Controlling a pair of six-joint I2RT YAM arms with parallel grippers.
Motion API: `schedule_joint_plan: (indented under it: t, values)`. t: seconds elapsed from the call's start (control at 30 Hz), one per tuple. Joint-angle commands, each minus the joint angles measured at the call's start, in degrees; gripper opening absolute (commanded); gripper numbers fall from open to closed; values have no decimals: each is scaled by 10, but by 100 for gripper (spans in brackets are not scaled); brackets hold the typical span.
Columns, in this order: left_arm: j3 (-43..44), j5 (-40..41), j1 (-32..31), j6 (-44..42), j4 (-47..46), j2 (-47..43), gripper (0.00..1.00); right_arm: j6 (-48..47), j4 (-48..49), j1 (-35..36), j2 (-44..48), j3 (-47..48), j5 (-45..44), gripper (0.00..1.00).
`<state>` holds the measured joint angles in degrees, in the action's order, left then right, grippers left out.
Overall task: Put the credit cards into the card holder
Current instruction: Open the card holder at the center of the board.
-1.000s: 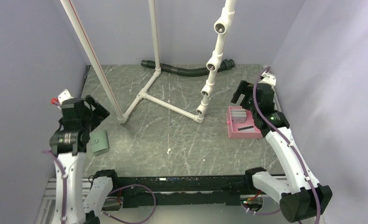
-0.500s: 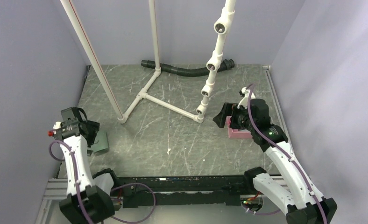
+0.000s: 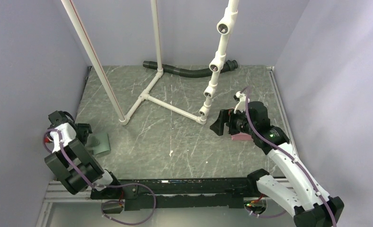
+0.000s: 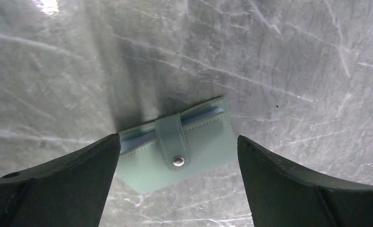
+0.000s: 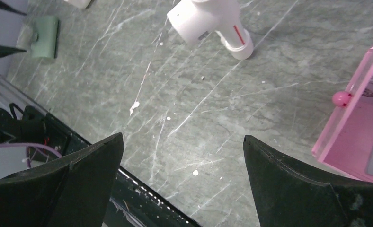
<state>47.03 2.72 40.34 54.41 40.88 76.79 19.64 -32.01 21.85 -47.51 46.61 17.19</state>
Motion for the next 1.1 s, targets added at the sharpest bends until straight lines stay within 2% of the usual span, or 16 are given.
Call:
schedule_joint_plan:
  t: [0.0, 0.13, 0.2, 0.27, 0.33, 0.4, 0.53, 0.73, 0.8, 0.87, 0.93, 1.0, 1.03, 1.07]
  values:
    - [-29, -27, 3, -28, -73, 26, 99, -20, 2, 32, -9, 15, 9, 100]
    - [-55, -78, -4, -4, -91, 55, 100, -28, -3, 96, -27, 19, -22, 100]
    - [-68, -81, -34, 4, -88, 49, 94, -23, 7, 129, -40, 16, -37, 100]
    - [-84, -68, -72, 20, -78, 24, 88, -13, 21, 166, -55, 10, -63, 100]
    - [-99, -67, -109, 38, -64, -5, 75, -4, 36, 204, -75, 9, -89, 100]
    - [-109, -59, -156, 51, -43, -37, 68, 4, 54, 246, -102, 10, -120, 100]
    - [-127, -36, -252, 91, 0, -88, 61, 13, 113, 319, -171, 11, -168, 100]
    - [-150, -44, -407, 175, -8, -118, 57, -8, 203, 408, -324, 61, -231, 100]
    - [-136, -30, -473, 202, -1, -108, 59, 12, 209, 423, -382, 102, -265, 100]
    - [-104, -14, -515, 198, 21, -106, 64, 46, 222, 428, -416, 125, -286, 100]
    - [-75, 12, -522, 172, 58, -122, 75, 114, 247, 430, -441, 133, -304, 100]
    - [-47, 48, -522, 137, 95, -153, 93, 191, 266, 430, -462, 143, -299, 100]
    - [-33, 69, -521, 118, 114, -170, 98, 233, 276, 431, -470, 143, -300, 98]
    - [-21, 86, -521, 101, 129, -184, 99, 258, 302, 434, -477, 135, -293, 96]
